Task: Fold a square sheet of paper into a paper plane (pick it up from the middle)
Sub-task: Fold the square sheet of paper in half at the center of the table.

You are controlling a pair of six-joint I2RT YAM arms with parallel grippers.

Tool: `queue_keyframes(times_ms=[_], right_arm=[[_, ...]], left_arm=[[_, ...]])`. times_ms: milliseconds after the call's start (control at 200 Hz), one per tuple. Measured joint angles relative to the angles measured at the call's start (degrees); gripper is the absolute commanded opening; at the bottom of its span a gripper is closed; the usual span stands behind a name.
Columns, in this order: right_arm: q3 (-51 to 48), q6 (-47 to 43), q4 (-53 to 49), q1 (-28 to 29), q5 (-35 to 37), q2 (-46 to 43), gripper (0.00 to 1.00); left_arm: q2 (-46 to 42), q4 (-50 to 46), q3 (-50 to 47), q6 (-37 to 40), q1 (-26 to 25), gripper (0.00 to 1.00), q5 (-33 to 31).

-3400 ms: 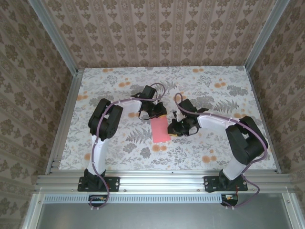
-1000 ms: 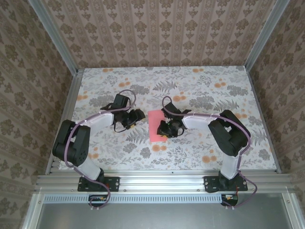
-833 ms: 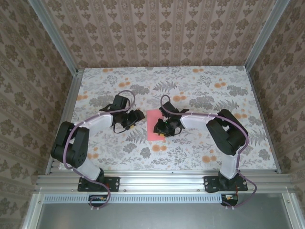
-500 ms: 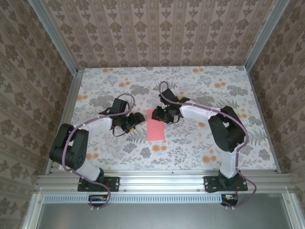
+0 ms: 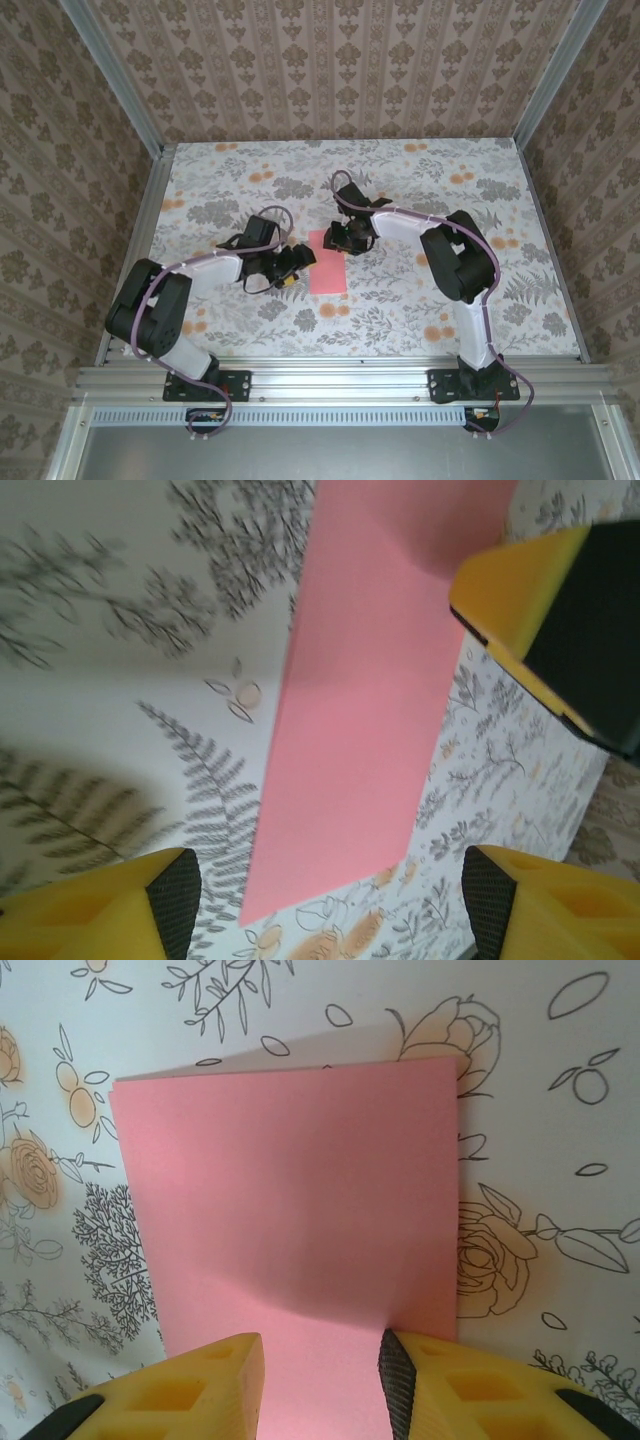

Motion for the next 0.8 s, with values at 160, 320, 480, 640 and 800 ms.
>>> queue_keyframes(times_ms=[160,320,480,640,800], right_arm=[[-1.6,3.3,2.21,-1.42,-2.99,-0.02,0.39],[-2.89,6.49,4.33,-2.95,-6.97,-0.02,0.39],[-4.07,8.94,6.43,-3.98,-9.88,-0.04,0.39],[-4.46,10.16,7.19,-4.35,-11.21,-0.02,0.39],[-4.72,10.23,7.63,-4.48,-11.67,-0.04,0.39]], left_arm=[[1.05,0.57,-0.76,-1.29,-1.49,0.73,1.86],[1.14,-0.46,-0.76,-1.33,-2.64,0.73,2.08],[1.16,-1.86,-0.76,-1.31,-3.37,0.73,2.03],[1.73,-2.27,-0.46,-1.31,-3.5,0.75,2.38],[2.75,-3.63,1.07,-1.33,-3.61,0.76,2.64]])
